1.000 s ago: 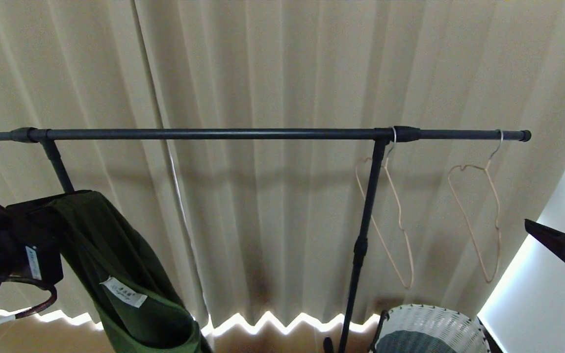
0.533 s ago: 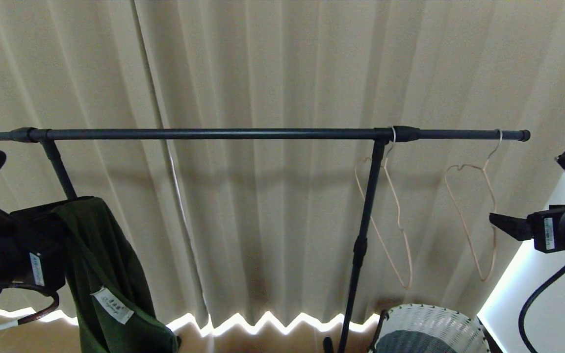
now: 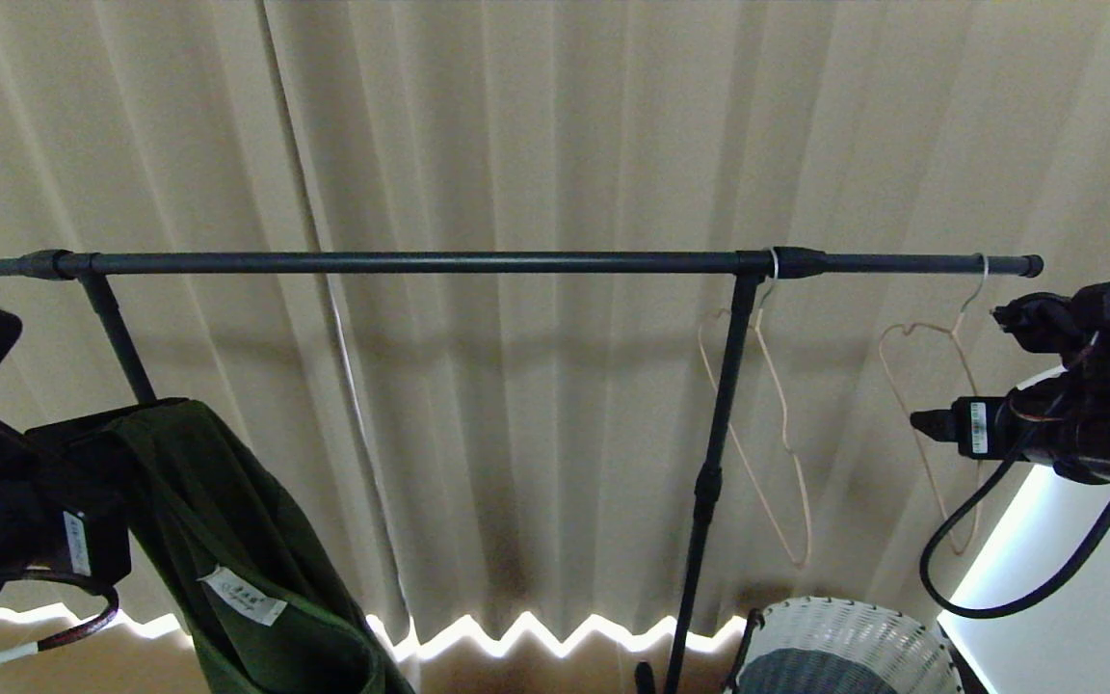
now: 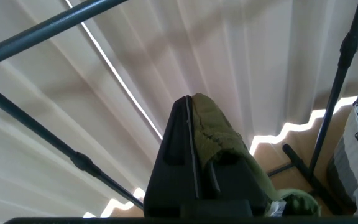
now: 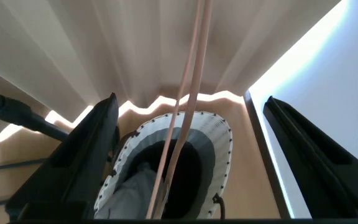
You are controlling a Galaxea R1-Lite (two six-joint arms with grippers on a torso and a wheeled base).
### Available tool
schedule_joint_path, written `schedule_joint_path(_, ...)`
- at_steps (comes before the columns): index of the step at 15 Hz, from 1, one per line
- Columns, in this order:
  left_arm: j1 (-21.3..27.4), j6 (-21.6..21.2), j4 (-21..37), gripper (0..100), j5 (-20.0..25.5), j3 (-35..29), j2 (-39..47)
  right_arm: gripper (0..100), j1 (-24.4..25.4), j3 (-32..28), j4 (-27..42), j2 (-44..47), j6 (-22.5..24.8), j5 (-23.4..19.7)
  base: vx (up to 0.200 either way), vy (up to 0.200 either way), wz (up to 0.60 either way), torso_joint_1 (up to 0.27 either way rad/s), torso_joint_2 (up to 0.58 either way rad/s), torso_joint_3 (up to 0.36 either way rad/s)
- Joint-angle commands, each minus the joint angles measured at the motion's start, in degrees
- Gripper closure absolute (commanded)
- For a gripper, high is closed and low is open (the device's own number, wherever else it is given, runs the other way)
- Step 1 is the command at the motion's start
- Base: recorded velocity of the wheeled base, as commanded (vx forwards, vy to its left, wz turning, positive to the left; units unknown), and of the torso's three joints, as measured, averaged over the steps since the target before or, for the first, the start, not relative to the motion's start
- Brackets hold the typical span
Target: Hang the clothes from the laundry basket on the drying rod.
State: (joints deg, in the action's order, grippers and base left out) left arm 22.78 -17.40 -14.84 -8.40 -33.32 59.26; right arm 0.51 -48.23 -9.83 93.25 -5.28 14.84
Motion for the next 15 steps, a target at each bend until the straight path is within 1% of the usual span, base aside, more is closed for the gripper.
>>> schedule_joint_path(1, 0.0, 0.0, 0.0, 100, 0.0, 0.0, 0.0, 0, 0.0, 0.1, -0.5, 2.1, -0.1, 0.0, 0.0, 0.0, 0.0, 0.0, 0.0, 0.0)
schedule_joint_path(4, 0.0, 0.0, 0.0, 100, 0.0, 0.0, -0.5, 0, -0.6, -0.2, -0.6, 3.2, -0.3, 0.1, 0.0, 0.0, 0.0, 0.0, 0.0, 0.0)
schedule_joint_path(6, 0.0, 0.0, 0.0, 100, 0.0, -0.1, -0.5, 0, -1.2, -0.2, -0.6, 3.6, -1.7, 0.1, 0.0, 0.0, 0.0, 0.0, 0.0, 0.0)
schedule_joint_path(9, 0.0, -0.1, 0.0, 100, 0.0, -0.1, -0.5, 0, -1.7, -0.2, -0.6, 3.0, -1.8, 0.1, 0.0, 0.0, 0.0, 0.0, 0.0, 0.0)
schedule_joint_path(10, 0.0, -0.1, 0.0, 100, 0.0, -0.1, -0.5, 100, -1.7, -0.2, -0.6, 3.0, -1.8, 0.2, 0.0, 0.0, 0.0, 0.0, 0.0, 0.0)
schedule_joint_path(15, 0.0, -0.2, 0.0, 100, 0.0, -0.1, -0.5, 100, -2.1, 0.0, -0.6, 1.7, -1.7, 0.1, 0.0, 0.0, 0.0, 0.0, 0.0, 0.0)
